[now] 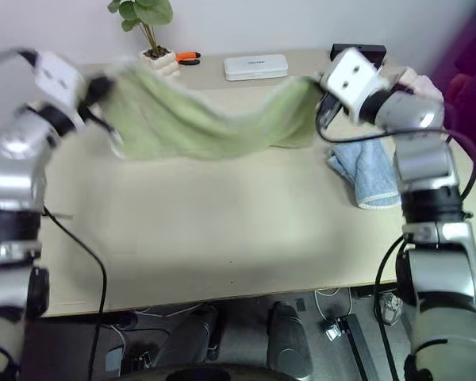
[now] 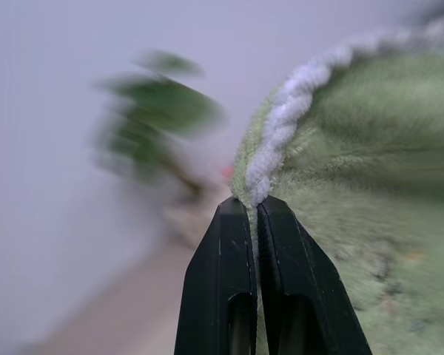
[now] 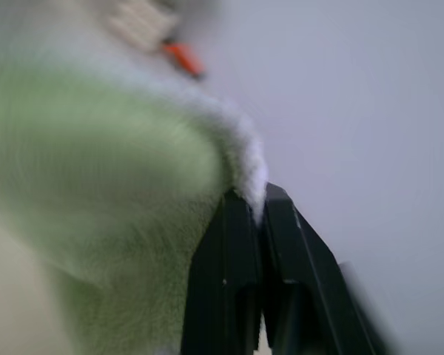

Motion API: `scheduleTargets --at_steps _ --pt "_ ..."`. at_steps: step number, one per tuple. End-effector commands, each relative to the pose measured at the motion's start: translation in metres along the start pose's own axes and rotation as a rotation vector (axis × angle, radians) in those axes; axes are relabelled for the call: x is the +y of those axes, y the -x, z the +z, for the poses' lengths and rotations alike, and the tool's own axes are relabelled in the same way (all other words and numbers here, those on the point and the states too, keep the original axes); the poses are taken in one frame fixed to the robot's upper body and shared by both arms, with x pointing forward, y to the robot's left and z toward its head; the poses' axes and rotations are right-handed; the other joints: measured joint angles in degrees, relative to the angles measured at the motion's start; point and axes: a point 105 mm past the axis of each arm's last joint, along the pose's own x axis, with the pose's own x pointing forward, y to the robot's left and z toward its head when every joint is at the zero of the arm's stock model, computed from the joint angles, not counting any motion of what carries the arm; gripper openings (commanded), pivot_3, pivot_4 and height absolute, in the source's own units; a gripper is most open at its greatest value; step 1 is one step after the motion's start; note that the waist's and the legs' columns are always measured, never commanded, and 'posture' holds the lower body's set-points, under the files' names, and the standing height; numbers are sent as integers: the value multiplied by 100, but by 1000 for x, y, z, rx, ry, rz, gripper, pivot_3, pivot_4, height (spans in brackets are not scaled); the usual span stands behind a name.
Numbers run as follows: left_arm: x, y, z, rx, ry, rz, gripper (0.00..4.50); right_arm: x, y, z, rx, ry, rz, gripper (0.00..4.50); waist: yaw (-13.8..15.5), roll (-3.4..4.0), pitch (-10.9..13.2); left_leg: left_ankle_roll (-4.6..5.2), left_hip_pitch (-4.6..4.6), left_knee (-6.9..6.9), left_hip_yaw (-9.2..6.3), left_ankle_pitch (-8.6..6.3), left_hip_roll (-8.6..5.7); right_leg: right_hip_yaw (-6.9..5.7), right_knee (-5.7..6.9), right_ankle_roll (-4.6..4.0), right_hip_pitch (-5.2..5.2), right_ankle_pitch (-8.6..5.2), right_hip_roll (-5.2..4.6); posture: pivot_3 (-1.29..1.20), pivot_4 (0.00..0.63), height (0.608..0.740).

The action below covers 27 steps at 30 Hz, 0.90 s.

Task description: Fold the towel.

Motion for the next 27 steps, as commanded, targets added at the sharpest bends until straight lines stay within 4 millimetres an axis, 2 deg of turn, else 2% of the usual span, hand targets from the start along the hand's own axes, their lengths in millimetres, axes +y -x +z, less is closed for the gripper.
scheduleTargets --at_steps 1,3,7,9,12,14,18,21,24,27 --pt "38 3 10 -51 -12 118 89 -31 6 21 -77 58 -85 0 -45 0 0 4 -1 0 4 -9 0 1 1 2 -4 -1 -1 0 150 740" --pt "45 11 10 -55 -38 79 89 -29 8 33 -123 63 -48 0 -98 -1 1 7 -14 0 13 -16 0 3 3 5 -21 -1 -2 0 150 740" --pt "32 41 -10 -15 -16 -83 89 -3 17 34 -143 43 96 0 -197 2 1 8 -32 -2 14 -17 4 5 9 5 -46 0 -3 0 150 740" --pt "20 72 -29 50 19 -178 89 29 30 28 -132 -10 245 0 -201 3 -1 8 -31 1 14 -17 6 5 9 5 -45 0 -1 0 150 740" --pt "-8 130 -57 227 84 -380 89 76 62 18 -69 -103 493 0 -197 6 1 17 -27 -1 18 -24 31 13 10 5 -43 0 4 0 150 740" --pt "-27 165 -69 348 119 -491 89 96 83 16 -19 -166 625 0 -173 12 9 56 -27 6 24 -52 33 19 11 4 -43 -1 4 0 150 740" --pt "-51 208 -75 518 210 -604 89 127 116 13 68 -281 833 0 -20 7 9 64 -18 33 30 -58 41 16 6 2 -24 -1 7 0 150 740" --pt "-67 230 -74 605 253 -686 89 142 132 11 115 -339 930 0 34 5 5 61 25 35 43 -60 64 1 -10 -24 37 -24 9 0 150 740" --pt "-74 240 -73 655 287 -720 89 149 142 6 153 -357 978 0 43 4 5 63 32 35 92 -61 87 -3 -10 -9 47 -46 1 0 150 740" --pt "-76 236 -73 651 294 -713 89 146 132 1 147 -345 918 0 16 4 5 66 31 35 102 -63 88 1 -8 -26 40 -34 1 0 150 740"
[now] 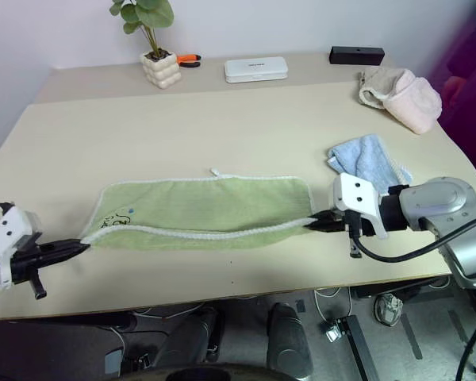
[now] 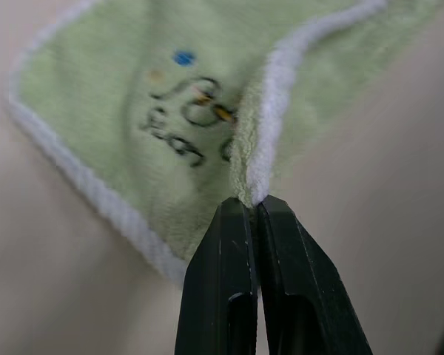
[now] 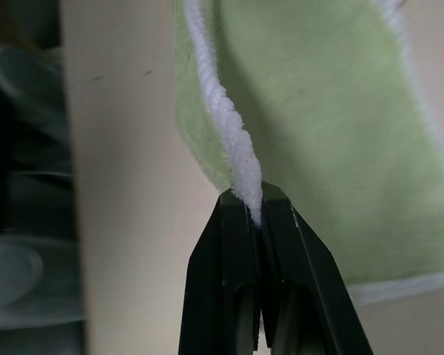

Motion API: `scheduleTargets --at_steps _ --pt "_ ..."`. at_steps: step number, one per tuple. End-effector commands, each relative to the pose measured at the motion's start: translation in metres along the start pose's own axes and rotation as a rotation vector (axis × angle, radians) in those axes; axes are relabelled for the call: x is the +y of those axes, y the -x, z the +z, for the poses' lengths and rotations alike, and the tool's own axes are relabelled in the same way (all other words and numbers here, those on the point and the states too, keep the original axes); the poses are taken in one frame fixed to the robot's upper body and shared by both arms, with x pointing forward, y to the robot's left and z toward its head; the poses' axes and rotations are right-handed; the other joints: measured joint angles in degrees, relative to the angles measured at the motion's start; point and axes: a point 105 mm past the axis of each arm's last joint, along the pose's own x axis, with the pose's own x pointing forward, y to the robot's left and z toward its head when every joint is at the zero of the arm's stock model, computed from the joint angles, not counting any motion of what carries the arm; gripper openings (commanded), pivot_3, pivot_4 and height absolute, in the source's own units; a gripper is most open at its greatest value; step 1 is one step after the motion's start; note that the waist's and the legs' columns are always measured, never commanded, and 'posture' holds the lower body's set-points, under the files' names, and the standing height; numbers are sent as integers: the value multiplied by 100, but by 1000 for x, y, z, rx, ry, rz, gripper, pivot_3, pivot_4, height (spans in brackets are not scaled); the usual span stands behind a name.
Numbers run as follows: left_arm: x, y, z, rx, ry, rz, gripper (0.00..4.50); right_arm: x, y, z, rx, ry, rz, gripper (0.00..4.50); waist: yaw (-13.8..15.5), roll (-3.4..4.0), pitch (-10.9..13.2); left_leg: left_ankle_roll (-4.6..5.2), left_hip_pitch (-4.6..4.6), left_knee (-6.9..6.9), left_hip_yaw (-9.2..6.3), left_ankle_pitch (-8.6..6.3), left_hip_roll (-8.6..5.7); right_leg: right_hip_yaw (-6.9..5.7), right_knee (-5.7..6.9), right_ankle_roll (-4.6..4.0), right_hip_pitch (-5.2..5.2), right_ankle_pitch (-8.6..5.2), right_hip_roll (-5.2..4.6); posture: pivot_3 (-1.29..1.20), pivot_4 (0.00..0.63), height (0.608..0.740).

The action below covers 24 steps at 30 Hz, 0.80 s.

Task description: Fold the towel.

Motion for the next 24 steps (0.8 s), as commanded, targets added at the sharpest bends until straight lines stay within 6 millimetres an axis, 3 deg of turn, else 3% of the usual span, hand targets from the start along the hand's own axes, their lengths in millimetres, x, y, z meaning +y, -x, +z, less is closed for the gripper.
scheduleTargets --at_steps 1,8,14,24 --pt "11 0 18 -57 -37 48 89 -20 3 10 -19 70 -109 0 -9 0 0 0 0 0 0 0 1 -1 0 0 0 0 0 0 150 740" --pt "55 -21 39 -196 -23 174 89 -66 -2 2 -20 108 -278 0 -14 -1 -1 -2 2 0 3 -1 -1 -2 5 23 -4 17 2 0 150 740" --pt "82 -50 37 -221 16 209 89 -94 -12 -16 -28 67 -348 0 -27 -1 -3 -7 1 -3 6 -4 -2 0 15 22 -17 19 3 0 150 740" --pt "91 -69 17 -183 50 205 89 -109 -22 -26 -61 8 -423 0 -52 -1 -2 -9 -12 -4 6 -5 -1 5 21 22 -37 20 7 0 150 740"
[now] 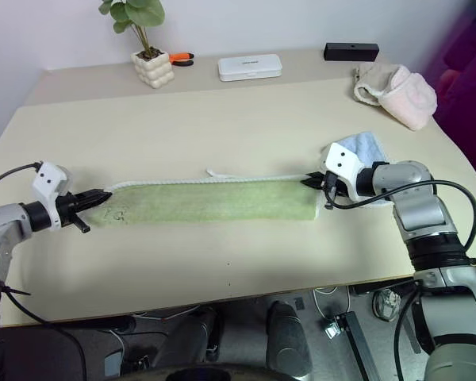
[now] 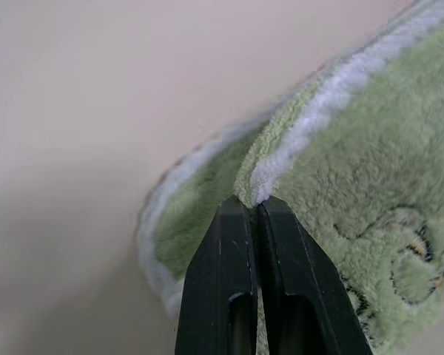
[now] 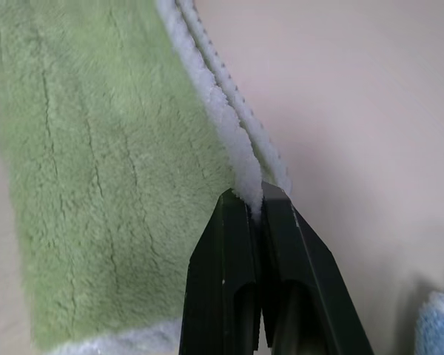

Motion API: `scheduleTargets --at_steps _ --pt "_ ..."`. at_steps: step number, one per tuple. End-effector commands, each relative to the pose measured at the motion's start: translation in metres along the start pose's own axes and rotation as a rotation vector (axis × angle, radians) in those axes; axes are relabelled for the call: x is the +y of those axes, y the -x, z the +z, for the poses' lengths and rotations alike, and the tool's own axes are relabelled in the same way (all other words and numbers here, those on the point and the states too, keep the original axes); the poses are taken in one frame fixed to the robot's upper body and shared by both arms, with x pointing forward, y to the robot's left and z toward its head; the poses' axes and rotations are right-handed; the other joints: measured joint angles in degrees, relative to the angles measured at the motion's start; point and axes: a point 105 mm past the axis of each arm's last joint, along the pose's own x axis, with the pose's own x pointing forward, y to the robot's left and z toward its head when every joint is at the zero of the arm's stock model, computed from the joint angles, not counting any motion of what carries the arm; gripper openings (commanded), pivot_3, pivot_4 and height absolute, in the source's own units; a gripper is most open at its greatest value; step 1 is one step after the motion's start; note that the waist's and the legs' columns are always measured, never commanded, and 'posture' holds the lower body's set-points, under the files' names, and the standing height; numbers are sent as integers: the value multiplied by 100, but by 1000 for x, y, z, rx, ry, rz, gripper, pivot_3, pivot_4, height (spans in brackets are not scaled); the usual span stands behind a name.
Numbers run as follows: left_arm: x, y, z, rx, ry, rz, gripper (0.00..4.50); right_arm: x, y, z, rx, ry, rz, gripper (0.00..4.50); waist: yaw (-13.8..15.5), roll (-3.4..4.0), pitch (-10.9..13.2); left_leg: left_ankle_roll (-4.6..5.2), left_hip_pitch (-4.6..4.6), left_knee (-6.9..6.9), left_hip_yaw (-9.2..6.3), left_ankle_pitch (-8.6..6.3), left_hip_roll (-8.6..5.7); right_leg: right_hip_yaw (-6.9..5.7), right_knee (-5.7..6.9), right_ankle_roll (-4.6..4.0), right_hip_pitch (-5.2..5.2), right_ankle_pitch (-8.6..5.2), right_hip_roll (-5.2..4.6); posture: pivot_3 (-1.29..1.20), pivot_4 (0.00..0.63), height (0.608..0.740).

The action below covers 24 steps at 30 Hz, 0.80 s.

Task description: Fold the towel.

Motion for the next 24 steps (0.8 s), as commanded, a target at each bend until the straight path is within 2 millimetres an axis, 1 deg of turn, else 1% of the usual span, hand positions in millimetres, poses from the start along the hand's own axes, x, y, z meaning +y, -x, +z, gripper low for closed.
scheduleTargets --at_steps 1,2,3,5,6,7,11,14,16,17,18,19,21,24 --pt "8 4 1 -8 -11 38 89 -11 2 6 -16 -6 -67 0 8 0 0 0 0 0 0 0 0 0 0 0 0 0 0 0 150 740" --pt "10 5 1 -13 -1 48 668 -10 2 5 -19 -8 -68 568 10 0 0 0 0 1 1 0 0 1 0 0 0 0 0 0 150 740" --pt "11 6 1 -18 3 59 903 -10 3 5 -23 -6 -76 802 11 0 0 0 0 1 1 0 -1 2 0 0 0 0 0 0 150 740" --pt "15 9 2 -30 5 103 1912 -13 7 6 -31 2 -118 1814 22 0 0 0 0 1 1 0 -1 2 0 0 0 0 0 0 150 740" --pt "19 12 2 -43 23 130 2467 -14 11 7 -32 9 -141 2319 25 0 0 0 0 2 0 0 -1 2 1 0 0 0 0 0 150 740" --pt "22 15 3 -63 48 154 2914 -15 16 9 -32 16 -162 2798 30 0 0 0 0 2 0 0 -1 2 1 0 0 0 -1 0 150 740" --pt "29 31 9 -151 181 211 2914 -20 40 14 -35 21 -256 2798 27 0 0 0 -3 1 -1 0 0 2 1 0 -2 0 0 0 150 740" --pt "28 43 11 -189 240 229 2914 -15 56 18 -60 -60 -290 2798 29 0 0 0 -3 1 -2 -1 0 2 2 0 -2 0 -1 0 150 740" --pt "30 49 12 -215 304 257 2979 -2 63 22 -87 -148 -261 3369 33 0 -1 1 -3 1 -3 -1 1 3 1 0 -2 0 -1 0 150 740" --pt "31 50 11 -220 332 262 2979 7 65 23 -95 -176 -246 3701 38 -3 -2 1 -3 1 -5 -1 2 3 2 0 -1 0 0 0 150 740" --pt "30 51 10 -221 347 262 2979 14 66 24 -101 -200 -238 4140 40 -3 -2 1 -3 1 -6 -1 2 2 2 0 1 0 1 0 150 740" --pt "28 51 10 -220 349 258 2979 21 68 25 -113 -238 -235 4429 50 -3 -3 1 -3 3 -6 -1 3 2 1 0 2 0 0 0 150 740" --pt "24 48 12 -217 332 249 2979 34 68 27 -141 -330 -226 4429 49 -4 -4 1 -2 4 -6 -1 2 2 0 0 6 0 0 0 150 740" --pt "13 37 25 -223 232 212 2979 62 63 27 -161 -475 -181 4429 80 -8 -5 1 -2 6 -8 -1 2 2 -2 0 9 0 -1 0 150 740"
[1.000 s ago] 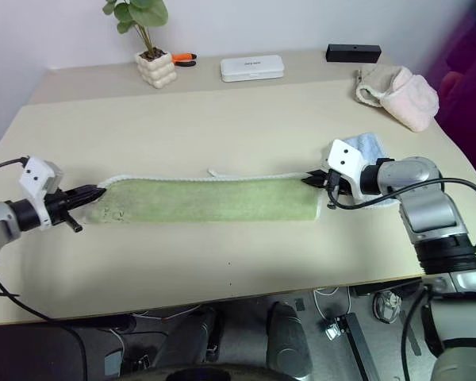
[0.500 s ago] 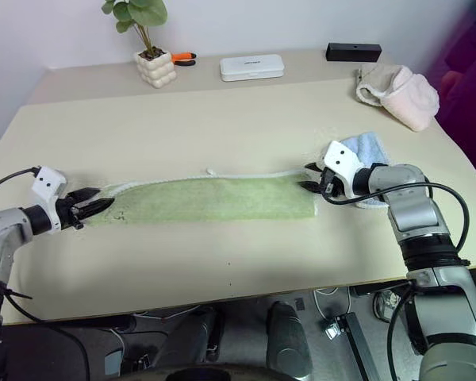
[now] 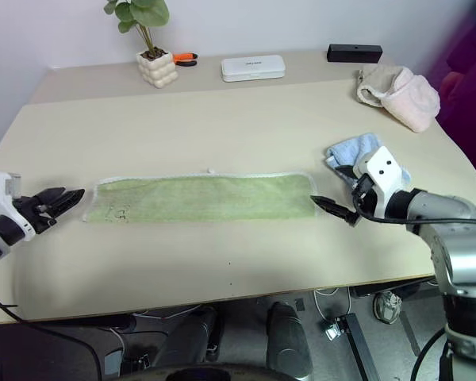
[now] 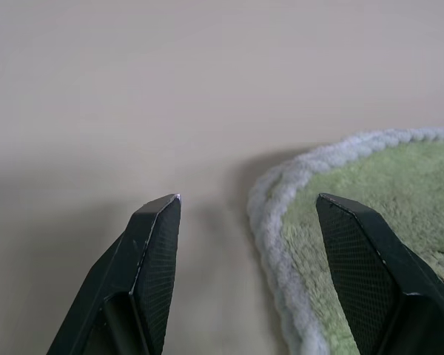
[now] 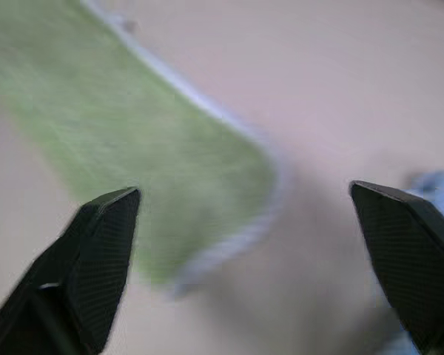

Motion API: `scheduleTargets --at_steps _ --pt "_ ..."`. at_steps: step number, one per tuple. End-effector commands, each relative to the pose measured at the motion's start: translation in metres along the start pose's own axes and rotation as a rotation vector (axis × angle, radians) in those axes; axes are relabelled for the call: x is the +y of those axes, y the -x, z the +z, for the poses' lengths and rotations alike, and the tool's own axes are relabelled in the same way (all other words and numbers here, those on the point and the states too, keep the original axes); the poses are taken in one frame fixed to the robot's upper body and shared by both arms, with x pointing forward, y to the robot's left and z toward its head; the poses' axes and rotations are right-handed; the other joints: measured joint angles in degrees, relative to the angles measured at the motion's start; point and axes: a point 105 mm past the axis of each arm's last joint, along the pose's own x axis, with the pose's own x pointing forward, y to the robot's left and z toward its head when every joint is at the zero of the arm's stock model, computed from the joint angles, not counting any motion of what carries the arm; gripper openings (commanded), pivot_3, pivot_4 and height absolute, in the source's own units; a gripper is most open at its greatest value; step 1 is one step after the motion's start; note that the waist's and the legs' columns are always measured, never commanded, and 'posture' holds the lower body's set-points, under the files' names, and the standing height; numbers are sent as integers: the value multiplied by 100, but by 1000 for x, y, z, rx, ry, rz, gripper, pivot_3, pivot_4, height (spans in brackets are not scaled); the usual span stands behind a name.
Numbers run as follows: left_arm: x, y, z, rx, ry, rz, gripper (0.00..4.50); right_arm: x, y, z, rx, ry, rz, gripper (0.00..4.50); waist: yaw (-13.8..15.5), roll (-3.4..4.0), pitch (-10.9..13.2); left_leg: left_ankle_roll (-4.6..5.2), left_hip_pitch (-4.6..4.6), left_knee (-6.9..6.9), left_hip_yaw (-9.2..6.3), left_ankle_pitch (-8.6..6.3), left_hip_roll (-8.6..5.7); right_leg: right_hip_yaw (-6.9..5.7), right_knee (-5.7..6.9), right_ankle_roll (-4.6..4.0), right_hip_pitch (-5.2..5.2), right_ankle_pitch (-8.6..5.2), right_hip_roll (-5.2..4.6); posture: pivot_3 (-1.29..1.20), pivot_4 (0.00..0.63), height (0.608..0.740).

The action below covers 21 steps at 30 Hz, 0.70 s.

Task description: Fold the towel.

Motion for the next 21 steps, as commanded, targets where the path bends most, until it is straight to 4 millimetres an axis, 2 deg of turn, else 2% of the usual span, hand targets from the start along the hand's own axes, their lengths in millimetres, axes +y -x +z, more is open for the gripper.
scheduleTargets --at_steps 1,2,4,6,10,16,21 --pt "-21 -9 20 -51 -132 -59 2979 25 3 4 -36 -123 27 4429 12 -2 -1 0 0 0 0 0 0 0 0 0 1 0 0 0 150 740" --pt "-33 -14 22 -59 -163 -100 2979 30 2 1 -33 -179 20 4429 19 -3 -2 0 0 0 1 0 0 1 -1 0 1 0 0 0 150 740" --pt "-86 -26 25 -75 -259 -301 2979 40 -3 -13 -28 -359 -31 4429 60 -7 -5 0 0 0 3 0 0 3 -4 0 1 0 -1 0 150 740" --pt "-138 -29 16 -57 -369 -500 2979 43 -6 -27 -10 -503 -106 4429 115 -8 -5 -1 0 1 3 -1 0 7 -5 -1 2 0 -1 0 150 740" --pt "-202 -27 -3 -50 -432 -742 2979 47 -13 -39 -16 -702 -202 4429 98 -1 -10 -1 -1 -1 7 -1 -3 16 -8 -6 0 2 -2 0 150 740" --pt "-250 -18 -13 -77 -414 -922 2979 43 -20 -50 -36 -920 -323 4429 69 13 -17 0 1 -6 8 0 4 13 -4 -6 -5 2 8 0 150 740" --pt "-256 -12 -22 -55 -420 -954 2979 46 -20 -51 -55 -1009 -341 4429 73 15 -20 2 5 -4 8 0 1 11 -6 -5 3 2 8 0 150 740"
